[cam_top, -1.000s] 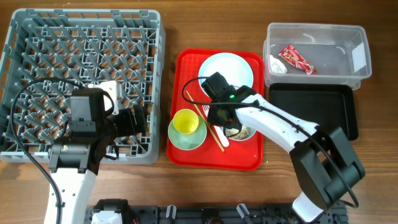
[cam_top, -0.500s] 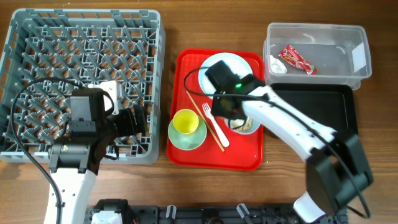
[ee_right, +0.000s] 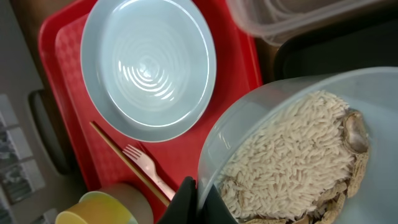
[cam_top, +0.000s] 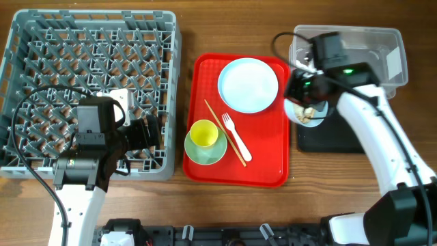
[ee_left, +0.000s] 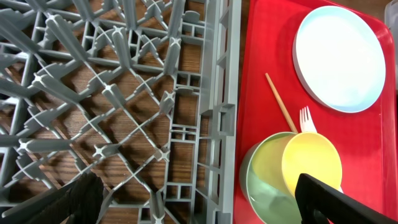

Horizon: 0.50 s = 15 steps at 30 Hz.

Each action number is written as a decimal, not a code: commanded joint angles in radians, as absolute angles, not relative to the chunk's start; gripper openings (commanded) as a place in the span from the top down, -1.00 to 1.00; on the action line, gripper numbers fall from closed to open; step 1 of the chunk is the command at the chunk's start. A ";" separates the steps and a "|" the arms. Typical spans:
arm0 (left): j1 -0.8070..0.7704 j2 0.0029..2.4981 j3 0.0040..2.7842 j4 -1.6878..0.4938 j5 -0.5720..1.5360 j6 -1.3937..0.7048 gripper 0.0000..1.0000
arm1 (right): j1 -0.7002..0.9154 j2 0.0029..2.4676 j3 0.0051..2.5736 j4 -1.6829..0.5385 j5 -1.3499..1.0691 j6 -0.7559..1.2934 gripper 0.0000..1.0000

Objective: Sort waste into correct bins and load items into the dishwasher rack
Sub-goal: 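Tip the blue bowl over the black tray to dump the rice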

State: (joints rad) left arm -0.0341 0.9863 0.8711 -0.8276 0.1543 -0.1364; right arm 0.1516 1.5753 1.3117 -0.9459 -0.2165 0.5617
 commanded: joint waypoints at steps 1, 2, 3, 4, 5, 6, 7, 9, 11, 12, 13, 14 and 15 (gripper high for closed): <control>-0.030 0.976 0.892 -0.827 0.166 -0.142 -1.00 | 0.042 1.567 1.313 -0.950 -0.432 0.428 0.91; -0.030 0.976 0.892 -0.827 0.167 -0.142 -1.00 | 0.009 1.567 1.306 -0.952 -0.467 0.407 0.91; -0.030 0.976 0.892 -0.827 0.166 -0.142 -1.00 | -0.014 1.567 1.299 -0.951 -0.492 0.391 0.91; -0.030 0.976 0.892 -0.827 0.167 -0.142 -1.00 | -0.038 1.567 1.290 -0.951 -0.514 0.376 0.91; -0.030 0.976 0.892 -0.828 0.166 -0.142 -1.00 | -0.062 1.567 1.276 -0.950 -0.540 0.362 0.91; -0.030 0.976 0.892 -0.827 0.167 -0.142 -1.00 | -0.092 1.567 1.255 -0.943 -0.566 0.353 0.91; -0.030 0.976 0.892 -0.827 0.167 -0.142 -1.00 | -0.116 1.567 1.237 -0.937 -0.596 0.339 0.91; -0.030 0.976 0.892 -0.827 0.166 -0.142 -1.00 | -0.162 1.569 1.196 -0.912 -0.664 0.315 0.92; -0.030 0.976 0.892 -0.827 0.167 -0.142 -1.00 | -0.201 1.571 1.158 -0.886 -0.712 0.314 0.91; -0.030 0.976 0.892 -0.827 0.166 -0.142 -1.00 | -0.217 1.573 1.143 -0.876 -0.736 0.313 0.91; -0.030 0.976 0.892 -0.828 0.166 -0.142 -1.00 | -0.243 1.576 1.119 -0.855 -0.779 0.313 0.91; -0.030 0.976 0.892 -0.827 0.167 -0.142 -1.00 | -0.263 1.579 1.099 -0.837 -0.821 0.313 0.91; -0.030 0.976 0.892 -0.827 0.167 -0.142 -1.00 | -0.283 1.581 1.081 -0.820 -0.861 0.313 0.91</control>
